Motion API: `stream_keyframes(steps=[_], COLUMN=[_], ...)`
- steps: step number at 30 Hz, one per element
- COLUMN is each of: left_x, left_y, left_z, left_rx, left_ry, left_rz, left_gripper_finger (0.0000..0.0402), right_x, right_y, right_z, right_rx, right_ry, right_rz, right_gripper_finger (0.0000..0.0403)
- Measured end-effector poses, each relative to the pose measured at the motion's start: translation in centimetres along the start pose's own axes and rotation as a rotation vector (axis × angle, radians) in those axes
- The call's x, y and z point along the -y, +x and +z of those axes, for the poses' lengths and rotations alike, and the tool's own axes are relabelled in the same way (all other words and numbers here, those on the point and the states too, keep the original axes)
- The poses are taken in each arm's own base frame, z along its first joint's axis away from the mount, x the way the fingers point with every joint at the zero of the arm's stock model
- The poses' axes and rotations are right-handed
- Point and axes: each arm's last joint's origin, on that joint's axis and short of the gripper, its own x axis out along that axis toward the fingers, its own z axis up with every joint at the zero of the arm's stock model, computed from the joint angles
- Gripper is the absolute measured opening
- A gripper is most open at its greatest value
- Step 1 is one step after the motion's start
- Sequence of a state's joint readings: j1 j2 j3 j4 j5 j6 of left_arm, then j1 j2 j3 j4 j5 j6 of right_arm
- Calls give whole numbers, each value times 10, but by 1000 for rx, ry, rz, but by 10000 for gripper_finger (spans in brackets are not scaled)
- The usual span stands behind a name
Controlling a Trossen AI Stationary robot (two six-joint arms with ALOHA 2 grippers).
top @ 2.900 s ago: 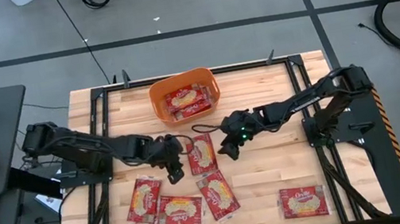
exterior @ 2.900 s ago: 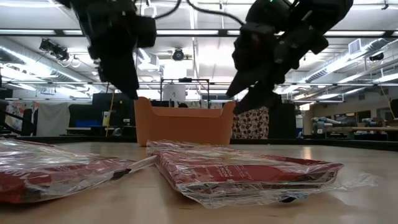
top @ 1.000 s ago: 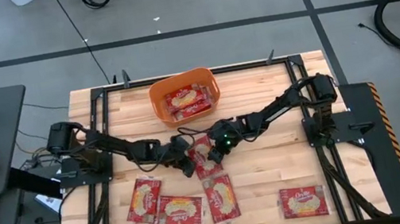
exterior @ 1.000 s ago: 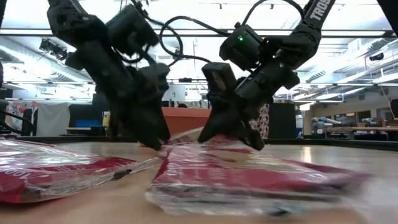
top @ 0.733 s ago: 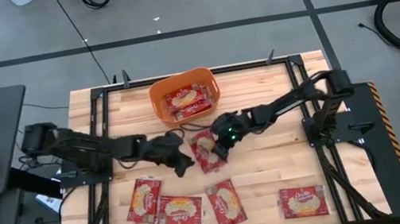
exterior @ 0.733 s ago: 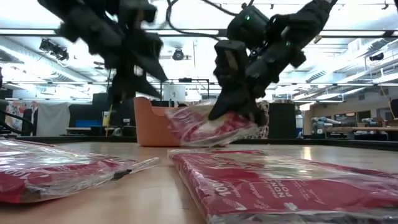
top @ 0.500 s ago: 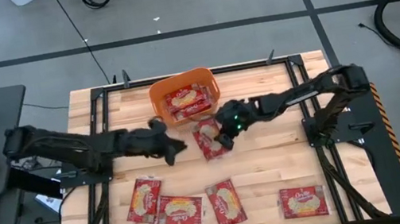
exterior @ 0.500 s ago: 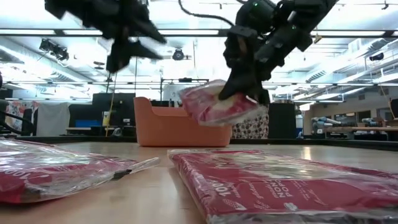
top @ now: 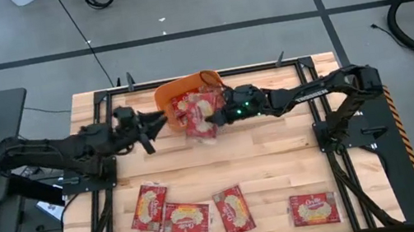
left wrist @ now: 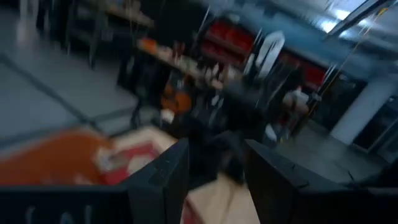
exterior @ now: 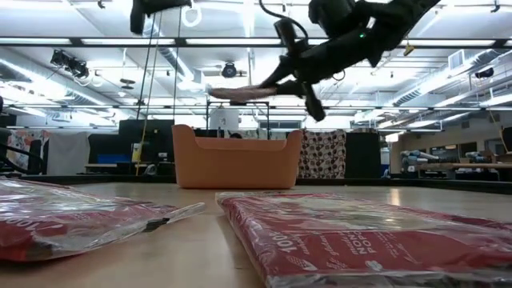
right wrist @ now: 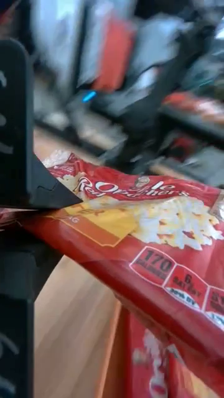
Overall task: Sort popcorn bags into baskets
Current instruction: Put the red popcorn bag into the orange bin
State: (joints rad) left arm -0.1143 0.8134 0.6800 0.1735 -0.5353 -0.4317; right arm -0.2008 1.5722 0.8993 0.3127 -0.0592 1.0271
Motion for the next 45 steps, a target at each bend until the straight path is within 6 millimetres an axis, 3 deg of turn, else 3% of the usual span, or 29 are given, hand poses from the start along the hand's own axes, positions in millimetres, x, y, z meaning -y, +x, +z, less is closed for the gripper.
stream_keyframes(steps=[3,8,19,26,35,41,45], left_x=[-2,-7,-9,-11,-12,-12,-12], left_y=[-7,-13,-15,-14,-14,-14,-14], left_z=[11,23,24,23,20,20,19], left_rx=[57,125,114,103,81,76,71], left_ry=[73,99,73,81,90,89,75], left_rz=[-8,5,-4,10,17,19,18], left_gripper_finger=[155,156,156,156,156,156,156], right_x=[0,10,36,42,11,24,28], right_y=[12,27,49,65,98,118,122], right_z=[2,-13,-45,-45,-24,-15,-15], right_rx=[132,346,637,800,829,767,767], right_ry=[141,395,711,762,737,746,774], right_rz=[47,-43,-125,-67,14,11,21], right_gripper_finger=[35,35,34,37,39,39,39])
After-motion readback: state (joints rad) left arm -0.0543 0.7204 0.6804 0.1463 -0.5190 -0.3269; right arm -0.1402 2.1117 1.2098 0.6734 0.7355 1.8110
